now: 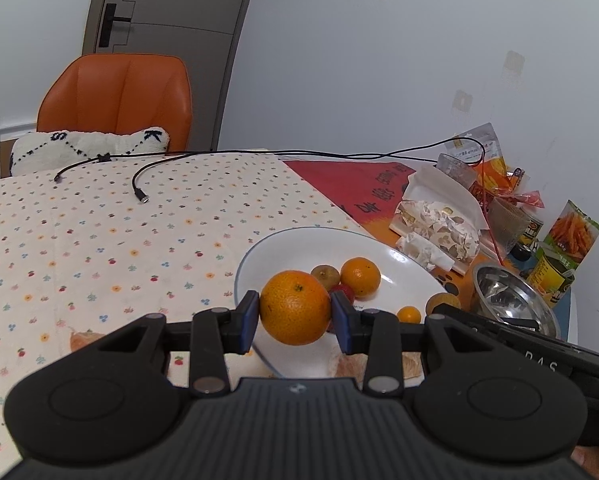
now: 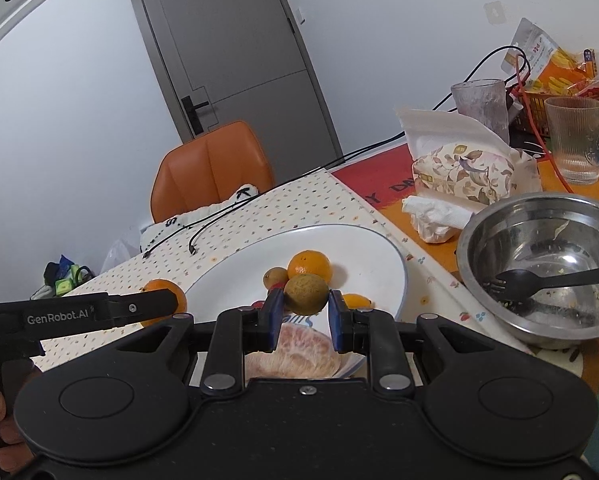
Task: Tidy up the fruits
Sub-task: 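Carry the large orange and brown fruit onto the white plate and release both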
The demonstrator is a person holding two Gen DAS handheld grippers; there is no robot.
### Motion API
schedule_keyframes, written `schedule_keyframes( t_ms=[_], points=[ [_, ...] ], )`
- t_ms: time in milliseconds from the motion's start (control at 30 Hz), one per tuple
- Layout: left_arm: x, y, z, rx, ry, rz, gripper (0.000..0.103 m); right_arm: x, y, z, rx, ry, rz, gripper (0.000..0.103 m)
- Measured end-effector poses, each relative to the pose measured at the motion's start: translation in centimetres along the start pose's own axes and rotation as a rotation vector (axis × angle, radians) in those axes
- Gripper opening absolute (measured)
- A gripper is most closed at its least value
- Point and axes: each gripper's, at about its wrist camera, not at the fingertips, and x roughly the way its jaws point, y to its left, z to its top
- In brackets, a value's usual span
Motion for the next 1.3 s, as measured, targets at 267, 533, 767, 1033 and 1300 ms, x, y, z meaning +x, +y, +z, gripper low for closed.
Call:
schedule_keyframes(
  t_ms=[267, 533, 767, 1033, 1300],
  points=[
    [0.5, -0.2, 0.3, -0.008, -0.002, 0.005, 0.038, 0.2, -0.1, 0.2, 0.002, 0.003, 0.003, 0.023],
    [-0.5, 0.9, 0.5, -0.026, -0.006, 0.021, 0.047, 0.3, 0.4, 0.2, -0.004, 0.002, 0.005, 0.023],
    [-1.8, 1.9, 0.6, -0.032, -0.019, 0.034, 0.057, 0.5, 1.2, 0.9, -0.024, -0.015, 0.007, 0.023],
    [-3.3, 3.1, 0.3, -0.041, -0.034, 0.068, 0.072, 0.1, 2.2, 0.7, -0.035, 0.000, 0.030, 0.030],
    [-5.0, 4.6, -0.1, -0.048, -0.051, 0.108, 0.079, -0.7, 3.4, 0.1, -0.035, 0.007, 0.060, 0.042]
  ],
)
